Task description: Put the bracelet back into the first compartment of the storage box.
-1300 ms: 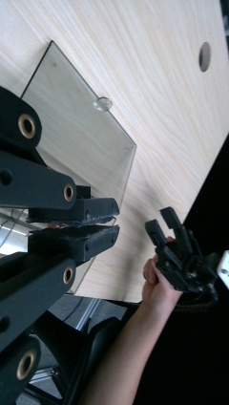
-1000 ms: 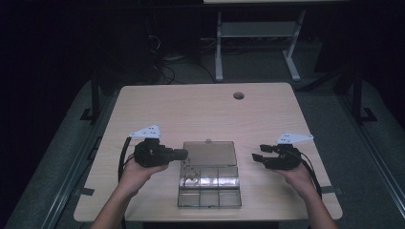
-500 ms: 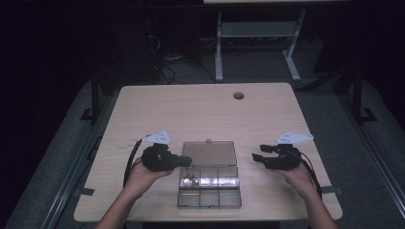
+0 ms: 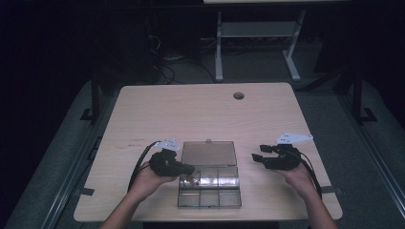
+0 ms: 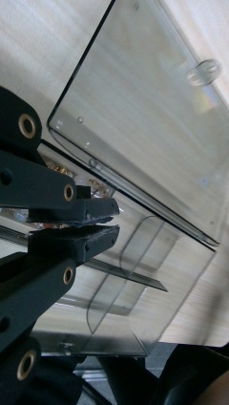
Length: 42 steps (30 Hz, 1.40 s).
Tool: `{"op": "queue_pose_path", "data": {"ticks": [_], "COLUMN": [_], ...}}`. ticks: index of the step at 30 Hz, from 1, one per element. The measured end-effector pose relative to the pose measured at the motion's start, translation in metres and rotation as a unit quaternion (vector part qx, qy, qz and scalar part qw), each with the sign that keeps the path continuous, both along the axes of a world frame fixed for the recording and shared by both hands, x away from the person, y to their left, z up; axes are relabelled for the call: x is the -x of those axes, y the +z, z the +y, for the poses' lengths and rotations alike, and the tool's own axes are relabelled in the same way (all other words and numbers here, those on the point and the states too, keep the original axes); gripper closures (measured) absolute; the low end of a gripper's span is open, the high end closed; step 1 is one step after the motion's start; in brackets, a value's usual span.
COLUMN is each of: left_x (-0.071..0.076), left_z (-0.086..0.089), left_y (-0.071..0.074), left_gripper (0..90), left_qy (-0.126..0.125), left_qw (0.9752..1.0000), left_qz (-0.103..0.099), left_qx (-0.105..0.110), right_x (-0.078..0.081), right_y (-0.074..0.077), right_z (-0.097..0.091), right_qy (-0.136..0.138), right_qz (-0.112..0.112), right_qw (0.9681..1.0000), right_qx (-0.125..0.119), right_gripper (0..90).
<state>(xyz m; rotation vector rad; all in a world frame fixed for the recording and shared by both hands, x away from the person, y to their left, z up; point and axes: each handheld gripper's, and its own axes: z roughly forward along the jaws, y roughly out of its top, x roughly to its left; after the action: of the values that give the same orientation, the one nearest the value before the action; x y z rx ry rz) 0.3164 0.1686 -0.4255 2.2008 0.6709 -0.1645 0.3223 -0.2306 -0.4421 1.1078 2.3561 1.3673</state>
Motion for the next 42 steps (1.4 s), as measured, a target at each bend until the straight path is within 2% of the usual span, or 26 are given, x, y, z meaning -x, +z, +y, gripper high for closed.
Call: {"op": "queue_pose_path", "data": {"ticks": [3, 5, 9, 13, 16, 17, 23, 24, 27, 29, 30, 33, 36, 38, 42], "left_x": [0.000, -0.001, -0.001, -0.001, -0.001, -0.001, -0.001, 0.000, 0.000, 0.000, -0.001, -0.002, -0.004, -0.005, -0.010], "left_z": [-0.002, -0.002, -0.003, -0.001, 0.002, 0.002, 0.004, 0.006, 0.008, 0.010, 0.013, 0.016, 0.020, 0.022, 0.031], "left_y": [-0.005, -0.006, -0.007, -0.009, -0.008, -0.008, 0.000, 0.004, 0.009, 0.013, 0.016, 0.018, 0.019, 0.019, 0.021], "left_gripper": [85.6, 85.3, 84.8, 84.9, 83.9, 80.8, 71.6, 69.9, 67.4, 62.6, 61.1, 57.7, 50.4, 48.4, 43.0], "left_qy": [-0.006, -0.016, -0.017, -0.020, -0.025, -0.019, -0.019, -0.014, -0.008, -0.001, 0.011, 0.021, 0.037, 0.041, 0.069], "left_qw": [0.9999, 0.9996, 0.9995, 0.9990, 0.9989, 0.9992, 0.9996, 0.9998, 1.0000, 1.0000, 0.9999, 0.9996, 0.9988, 0.9986, 0.9968], "left_qz": [0.010, 0.008, 0.014, 0.022, 0.023, 0.028, 0.018, 0.010, 0.001, -0.006, -0.012, -0.017, -0.031, -0.033, -0.040], "left_qx": [-0.011, -0.022, -0.021, -0.034, -0.032, -0.023, -0.013, -0.006, -0.003, -0.002, 0.003, 0.001, -0.004, -0.005, -0.004], "right_x": [0.000, 0.000, 0.000, 0.000, 0.000, 0.000, -0.001, 0.000, -0.001, -0.001, -0.001, -0.001, -0.001, -0.001, -0.001], "right_y": [0.000, 0.000, 0.000, 0.000, 0.000, 0.000, -0.001, 0.000, 0.000, 0.000, 0.000, 0.000, 0.001, 0.003, 0.005], "right_z": [0.000, 0.000, 0.000, 0.000, 0.000, 0.000, -0.001, -0.001, -0.001, -0.001, 0.000, 0.000, 0.001, 0.003, 0.007], "right_qy": [0.000, 0.000, 0.000, -0.001, -0.001, -0.001, 0.000, 0.000, 0.000, 0.002, 0.002, 0.002, 0.001, 0.002, 0.006], "right_qz": [0.000, 0.000, 0.001, 0.001, 0.001, 0.000, 0.000, 0.000, 0.001, 0.004, 0.006, 0.010, 0.017, 0.018, 0.023], "right_qw": [1.0000, 1.0000, 1.0000, 1.0000, 1.0000, 1.0000, 1.0000, 1.0000, 1.0000, 1.0000, 1.0000, 1.0000, 0.9998, 0.9998, 0.9997], "right_qx": [0.000, 0.000, 0.000, 0.001, 0.001, 0.002, 0.003, 0.001, 0.002, 0.001, 0.000, -0.002, -0.003, -0.003, -0.007], "right_gripper": [43.2, 43.2, 43.2, 43.2, 43.2, 43.2, 43.2, 43.2, 43.2, 43.4, 43.4, 43.3, 42.4, 41.7, 40.2]}}
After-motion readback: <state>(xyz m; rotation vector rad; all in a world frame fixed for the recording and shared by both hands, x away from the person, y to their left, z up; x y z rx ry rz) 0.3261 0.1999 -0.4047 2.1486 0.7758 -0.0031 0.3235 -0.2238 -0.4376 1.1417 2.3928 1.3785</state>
